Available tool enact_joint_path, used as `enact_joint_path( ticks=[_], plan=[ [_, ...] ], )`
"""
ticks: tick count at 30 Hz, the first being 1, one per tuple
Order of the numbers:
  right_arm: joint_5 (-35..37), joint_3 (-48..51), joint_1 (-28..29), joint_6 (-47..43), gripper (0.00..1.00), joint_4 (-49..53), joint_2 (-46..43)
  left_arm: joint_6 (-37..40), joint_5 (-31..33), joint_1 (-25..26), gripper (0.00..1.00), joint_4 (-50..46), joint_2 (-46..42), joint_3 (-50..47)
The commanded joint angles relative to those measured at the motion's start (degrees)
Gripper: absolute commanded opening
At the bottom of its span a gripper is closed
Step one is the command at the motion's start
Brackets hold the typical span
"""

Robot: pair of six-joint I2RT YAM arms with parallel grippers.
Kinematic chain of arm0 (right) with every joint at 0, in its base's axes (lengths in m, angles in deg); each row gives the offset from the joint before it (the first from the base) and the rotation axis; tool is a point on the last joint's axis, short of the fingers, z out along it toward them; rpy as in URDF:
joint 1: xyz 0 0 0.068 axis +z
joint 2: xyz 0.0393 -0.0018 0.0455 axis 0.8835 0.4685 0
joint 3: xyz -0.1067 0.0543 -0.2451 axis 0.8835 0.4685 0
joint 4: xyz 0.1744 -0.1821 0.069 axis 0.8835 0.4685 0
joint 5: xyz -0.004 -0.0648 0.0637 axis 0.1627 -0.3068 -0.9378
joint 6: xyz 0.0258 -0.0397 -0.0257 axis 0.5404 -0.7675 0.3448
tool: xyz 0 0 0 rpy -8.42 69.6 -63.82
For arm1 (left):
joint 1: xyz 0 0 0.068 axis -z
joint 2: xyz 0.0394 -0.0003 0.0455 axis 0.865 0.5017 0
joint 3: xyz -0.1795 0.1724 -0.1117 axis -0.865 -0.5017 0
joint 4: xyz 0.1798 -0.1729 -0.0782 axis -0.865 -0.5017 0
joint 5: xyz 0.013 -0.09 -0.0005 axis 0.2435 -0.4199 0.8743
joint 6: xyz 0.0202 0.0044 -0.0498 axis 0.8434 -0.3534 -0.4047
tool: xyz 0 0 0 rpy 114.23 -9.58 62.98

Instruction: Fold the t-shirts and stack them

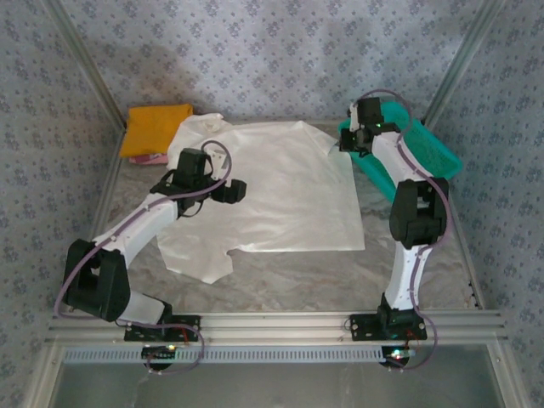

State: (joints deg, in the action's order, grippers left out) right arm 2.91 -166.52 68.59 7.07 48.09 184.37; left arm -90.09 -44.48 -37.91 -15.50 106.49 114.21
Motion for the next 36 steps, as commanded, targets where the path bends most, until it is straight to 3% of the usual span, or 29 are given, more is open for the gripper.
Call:
enact_joint_path(
  ticks=[1, 7, 15, 21, 26, 29, 30, 32, 35, 36],
  plan=[
    [1.4, -3.3, -1.3, 4.2, 0.0, -0.1, 5.3, -2.5, -0.7, 0.2, 0.98, 6.6, -1.3, -1.4],
    [0.8, -14.9, -3.1, 4.9, 0.0, 5.8, 15.2, -1.7, -0.2, 0.4, 0.98, 5.9, -2.0, -2.4],
    [-0.8, -31.5, -6.7, 8.6, 0.0, 6.5, 27.1, -0.2, 0.2, 0.4, 0.98, 4.3, -2.3, -1.4],
    [4.4, -38.8, -7.4, 13.0, 0.0, 2.2, 30.7, -0.7, 0.0, 0.5, 0.98, 4.8, -1.6, -0.4],
    [-3.3, -45.9, -8.6, 14.9, 0.0, 4.3, 31.4, -1.8, 1.3, 0.9, 0.98, 4.4, -0.1, -0.3],
    [-11.7, -37.2, -7.8, 15.0, 0.08, 4.0, 22.4, -4.2, 4.7, 0.9, 0.98, 5.2, -0.2, -2.9],
    [-13.4, -31.6, -7.2, 14.3, 0.0, 2.5, 18.1, -5.5, 6.0, 0.7, 0.96, 5.4, -0.1, -4.0],
    [-14.0, -16.4, -5.0, 13.2, 0.0, -2.7, 7.2, -8.4, 6.9, -0.3, 0.9, 6.1, 0.0, -6.1],
    [-8.4, 5.3, 0.1, 12.2, 0.0, -10.2, -7.3, -13.6, 7.7, -3.2, 0.69, 7.7, 0.4, -9.4],
    [-6.9, 10.2, 1.6, 12.0, 0.0, -10.5, -10.6, -15.1, 7.4, -4.6, 0.56, 7.0, 1.3, -9.6]
  ],
)
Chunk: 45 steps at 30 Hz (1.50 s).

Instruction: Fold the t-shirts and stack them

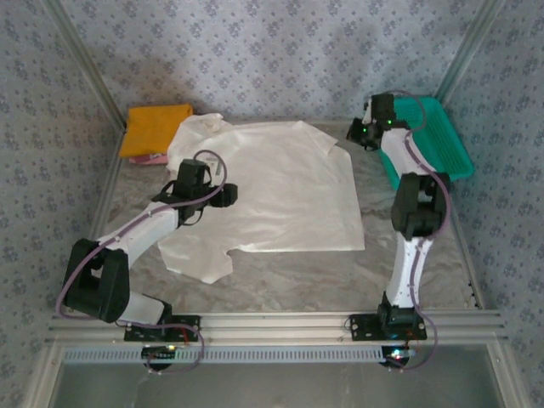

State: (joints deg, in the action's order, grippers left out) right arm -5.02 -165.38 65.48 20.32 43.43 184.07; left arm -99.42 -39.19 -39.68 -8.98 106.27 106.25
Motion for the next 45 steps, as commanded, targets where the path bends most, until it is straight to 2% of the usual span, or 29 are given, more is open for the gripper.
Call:
enact_joint_path(
  ticks=[1, 5, 7, 8, 9, 14, 19, 23, 27, 33, 36, 38, 42, 44, 45],
  plan=[
    [2.0, 13.1, 6.1, -1.0, 0.0, -6.0, -12.4, -6.5, 2.0, -3.9, 0.5, -0.3, 2.2, -1.5],
    [6.9, 24.1, 9.7, 0.8, 0.0, -3.9, -16.1, -6.8, 3.5, -5.9, 0.47, -5.7, 7.6, 1.2],
    [7.5, 25.9, 9.8, 1.3, 0.0, -2.8, -15.0, -5.8, 3.8, -5.9, 0.21, -8.3, 11.0, 4.0],
    [7.6, 26.7, 9.8, 1.7, 0.0, -2.8, -14.4, -5.5, 3.2, -5.8, 0.15, -8.8, 12.7, 5.1],
    [7.6, 27.5, 9.8, 2.2, 0.0, -3.2, -14.0, -5.4, 2.8, -5.6, 0.14, -9.0, 14.0, 5.6],
    [6.2, 29.7, 10.1, 4.5, 0.0, -5.0, -11.3, -6.0, 4.4, -2.3, 0.15, -6.3, 14.4, 2.9],
    [4.9, 34.6, 11.4, 6.4, 0.0, -7.1, -9.2, -10.4, 0.6, -0.7, 0.15, -1.0, 14.5, -4.4],
    [5.7, 39.7, 12.0, 8.6, 0.0, -6.6, -10.1, -13.3, 0.1, 2.0, 0.15, -1.5, 12.4, -8.5],
    [5.3, 47.5, 11.9, 11.7, 0.0, -4.8, -15.2, -19.0, -2.4, 4.0, 0.15, -2.3, 6.8, -14.4],
    [3.7, 60.4, 13.3, 19.7, 0.0, 0.1, -28.9, -21.7, 0.2, 8.0, 0.16, -18.7, -5.8, -15.9],
    [6.2, 63.3, 13.7, 20.9, 0.0, 1.3, -34.7, -23.4, -1.1, 8.1, 0.22, -16.2, -10.4, -17.2],
    [6.7, 60.5, 12.1, 18.9, 0.0, 2.4, -35.1, -21.8, -1.5, 8.1, 0.22, -14.2, -9.6, -14.9],
    [10.7, 44.1, 10.2, 6.8, 0.01, 6.1, -28.6, -13.2, 1.1, 6.4, 0.29, -15.9, -3.3, -1.1],
    [12.8, 36.9, 10.3, 5.3, 0.11, 7.0, -25.6, -10.1, -0.9, 1.9, 0.33, -16.6, 0.8, 6.4],
    [12.9, 33.4, 10.0, 3.9, 0.16, 7.7, -23.6, -8.5, -4.5, -1.3, 0.39, -16.4, 3.3, 10.9]
  ],
)
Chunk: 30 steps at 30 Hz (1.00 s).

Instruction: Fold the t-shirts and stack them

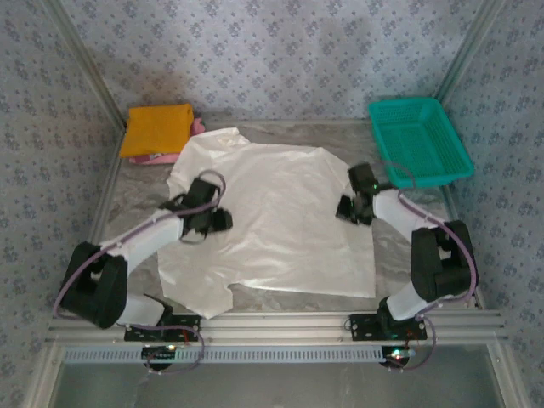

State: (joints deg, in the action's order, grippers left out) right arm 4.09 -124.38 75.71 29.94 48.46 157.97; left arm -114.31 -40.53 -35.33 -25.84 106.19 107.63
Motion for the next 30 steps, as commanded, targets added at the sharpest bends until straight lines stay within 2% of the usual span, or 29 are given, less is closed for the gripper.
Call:
enact_joint_path(
  ticks=[1, 3, 4, 6, 8, 10, 13, 19, 22, 25, 28, 30],
  plan=[
    [4.0, -11.8, -0.9, -6.9, 0.22, 3.0, 4.8, 9.0, -4.1, -7.9, 0.42, 0.7, 5.7, 14.1],
    [4.3, -18.4, -1.6, -9.4, 0.32, 3.5, 9.7, 15.8, -0.6, -9.4, 0.48, -0.9, 11.2, 23.9],
    [4.9, -22.8, -1.8, -10.6, 0.34, 5.6, 13.0, 19.6, 0.3, -9.9, 0.58, -3.6, 15.6, 30.9],
    [6.4, -29.9, -2.0, -12.4, 0.4, 8.9, 18.5, 24.4, 2.5, -10.2, 0.6, -11.2, 25.9, 46.2],
    [7.6, -33.4, -2.1, -13.9, 0.53, 9.0, 21.9, 27.8, 3.7, -10.2, 0.67, -18.4, 35.6, 60.0],
    [7.6, -36.3, -2.4, -16.0, 0.54, 10.0, 24.8, 29.5, 4.1, -10.4, 0.7, -22.6, 43.2, 70.7],
    [6.4, -38.5, -3.5, -19.4, 0.59, 11.4, 28.2, 30.9, 5.0, -10.6, 0.73, -24.7, 49.5, 78.1],
    [4.1, -40.6, -4.5, -23.0, 0.56, 11.8, 32.5, 32.8, 2.6, -10.8, 0.77, -21.6, 56.5, 85.3],
    [4.0, -42.0, -4.4, -23.1, 0.52, 11.7, 34.4, 33.5, 1.5, -10.7, 0.78, -26.3, 64.9, 98.5],
    [4.6, -43.7, -4.5, -23.5, 0.54, 12.2, 36.8, 32.0, -1.0, -10.8, 0.78, -29.3, 72.3, 110.4],
    [5.1, -45.6, -4.5, -23.8, 0.57, 14.4, 38.9, 30.5, -2.5, -10.8, 0.79, -26.6, 74.0, 109.5],
    [5.1, -44.7, -4.5, -23.7, 0.56, 13.7, 38.9, 30.3, -3.1, -10.8, 0.83, -24.4, 74.1, 107.8]
  ],
)
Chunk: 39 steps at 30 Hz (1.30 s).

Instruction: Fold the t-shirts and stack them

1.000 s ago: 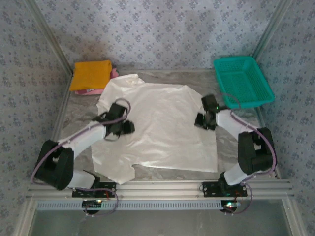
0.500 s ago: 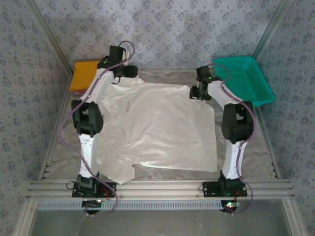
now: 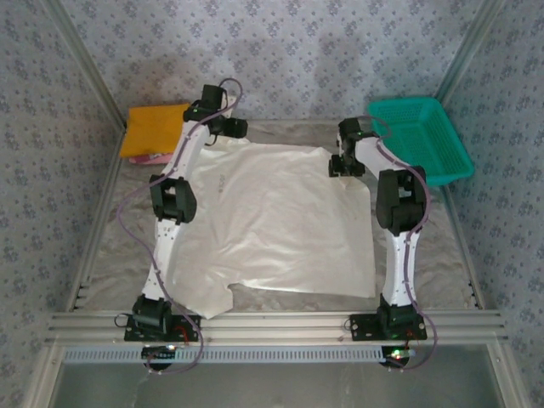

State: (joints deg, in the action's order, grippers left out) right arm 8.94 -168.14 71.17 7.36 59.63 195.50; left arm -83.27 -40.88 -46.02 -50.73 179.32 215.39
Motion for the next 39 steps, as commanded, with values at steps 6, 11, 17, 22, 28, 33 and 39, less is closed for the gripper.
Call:
enact_joint_path(
  ticks=[6, 11, 17, 22, 28, 33, 39],
  plan=[
    [2.8, -1.2, -0.3, -1.0, 0.25, 2.2, 1.5, -0.1, -2.2, -0.6, 0.87, 4.0, 2.6, -1.3],
    [5.9, -6.7, -0.3, -2.3, 0.06, 5.0, 0.3, -0.7, -1.8, -1.2, 0.86, 3.9, 3.4, -1.4],
    [10.5, -17.0, -0.7, -5.6, 0.0, 9.0, 3.3, -0.7, 1.4, -1.9, 0.86, 2.9, 3.1, -1.7],
    [15.3, -27.0, -2.6, -6.4, 0.0, 9.7, 9.5, -1.6, 2.7, -3.4, 0.84, 2.6, 1.3, -1.7],
    [19.1, -41.7, -4.3, -8.0, 0.4, 9.8, 17.2, -2.7, 2.8, -6.1, 0.92, 2.5, -5.1, -1.7],
    [17.8, -48.4, -4.7, -8.9, 0.65, 8.3, 18.2, -2.5, 1.4, -8.5, 0.92, 0.0, -14.4, -5.9],
    [11.7, -46.4, -2.6, -7.3, 0.7, 11.8, 8.3, -10.7, -0.6, -12.2, 0.94, 32.6, -48.4, -58.3]
  ],
)
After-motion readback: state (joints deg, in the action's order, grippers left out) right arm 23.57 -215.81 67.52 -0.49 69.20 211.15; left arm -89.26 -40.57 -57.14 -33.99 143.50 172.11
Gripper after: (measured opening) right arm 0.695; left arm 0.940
